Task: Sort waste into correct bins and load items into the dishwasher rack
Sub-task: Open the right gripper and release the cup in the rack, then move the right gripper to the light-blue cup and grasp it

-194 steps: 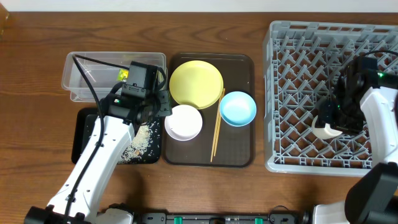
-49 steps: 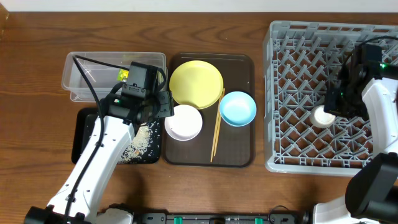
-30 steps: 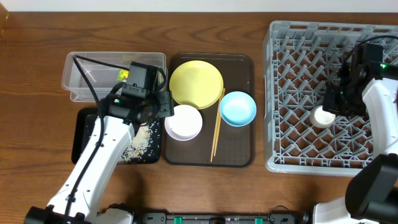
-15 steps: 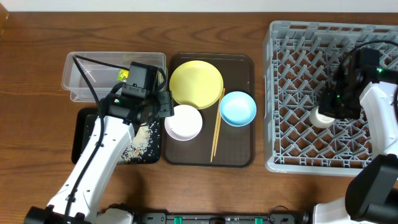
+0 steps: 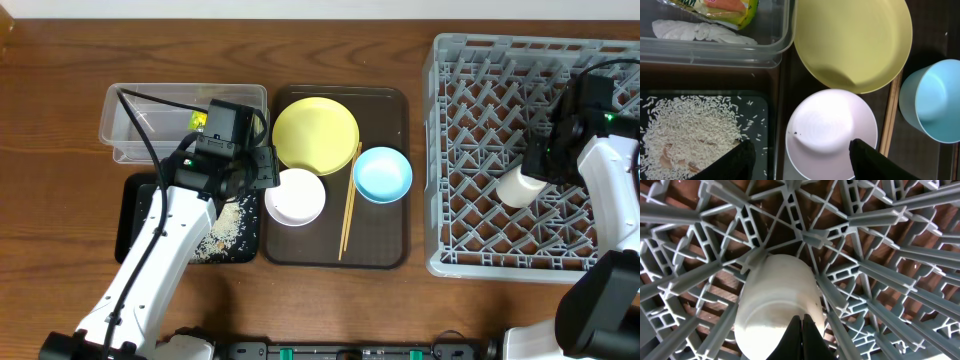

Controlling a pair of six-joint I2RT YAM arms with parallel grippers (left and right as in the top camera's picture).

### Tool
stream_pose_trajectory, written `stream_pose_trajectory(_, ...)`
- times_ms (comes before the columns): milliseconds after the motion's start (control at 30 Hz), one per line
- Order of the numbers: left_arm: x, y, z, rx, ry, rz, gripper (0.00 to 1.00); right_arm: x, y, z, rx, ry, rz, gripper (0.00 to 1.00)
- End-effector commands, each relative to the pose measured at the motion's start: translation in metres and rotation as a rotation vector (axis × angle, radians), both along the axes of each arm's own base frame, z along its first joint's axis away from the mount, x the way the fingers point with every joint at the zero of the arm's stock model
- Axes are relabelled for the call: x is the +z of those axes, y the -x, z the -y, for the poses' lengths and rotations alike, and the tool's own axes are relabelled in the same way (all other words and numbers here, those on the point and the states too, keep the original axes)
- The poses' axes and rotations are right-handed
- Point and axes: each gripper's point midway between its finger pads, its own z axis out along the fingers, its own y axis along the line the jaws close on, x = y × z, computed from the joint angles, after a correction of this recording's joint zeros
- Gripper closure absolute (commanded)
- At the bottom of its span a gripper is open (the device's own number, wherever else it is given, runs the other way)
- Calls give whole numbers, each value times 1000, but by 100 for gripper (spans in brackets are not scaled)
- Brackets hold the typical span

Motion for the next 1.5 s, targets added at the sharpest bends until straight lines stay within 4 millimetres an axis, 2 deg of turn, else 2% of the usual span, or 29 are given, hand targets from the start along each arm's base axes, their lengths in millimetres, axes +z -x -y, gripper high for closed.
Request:
stream_pose_trajectory(0, 5, 0, -3, -3, -13, 17, 37, 2, -7, -12, 25, -64, 31, 98)
stream_pose_trajectory(67, 5, 0, -3, -3, -14, 17, 37, 9, -15, -28, 95, -136, 77, 96)
stream_pose_trajectory(233, 4, 1, -4, -3, -18, 8, 37, 48, -49, -103, 362, -435, 311, 82)
stream_pose_trajectory(333, 1, 4, -16, 55, -68, -5, 37, 68, -61, -140, 478, -545, 410, 74)
stream_pose_trajectory(500, -3, 12, -43, 225, -151, -37, 37, 76, -76, -184, 623, -476, 470, 64)
stream_pose_trajectory(700, -3, 13, -43, 228, -153, -40, 37, 77, -86, -232, 847, -235, 521, 58)
stream_pose_trajectory(833, -3, 13, -43, 227, -152, -40, 36, 62, -85, -261, 994, -129, 499, 59)
stream_pose_trajectory(900, -3, 13, -43, 227, -152, -40, 37, 48, -84, -273, 1042, -113, 470, 55)
stream_pose_trajectory(967, -4, 13, -43, 227, -151, -41, 37, 34, -84, -278, 1048, -104, 437, 54)
stream_pose_trajectory(1100, -4, 13, -43, 227, -151, -41, 36, 2, -85, -276, 1042, -78, 357, 50)
stream_pose_trajectory(1333, -4, 13, -43, 227, -151, -41, 36, -45, -79, -274, 1040, -99, 229, 49)
stream_pose_trajectory(1400, -4, 13, -43, 227, -151, -41, 36, -56, -75, -273, 1039, -105, 194, 51)
stream_pose_trajectory(1467, -4, 13, -43, 227, -151, -41, 36, -65, -70, -272, 1040, -111, 161, 58)
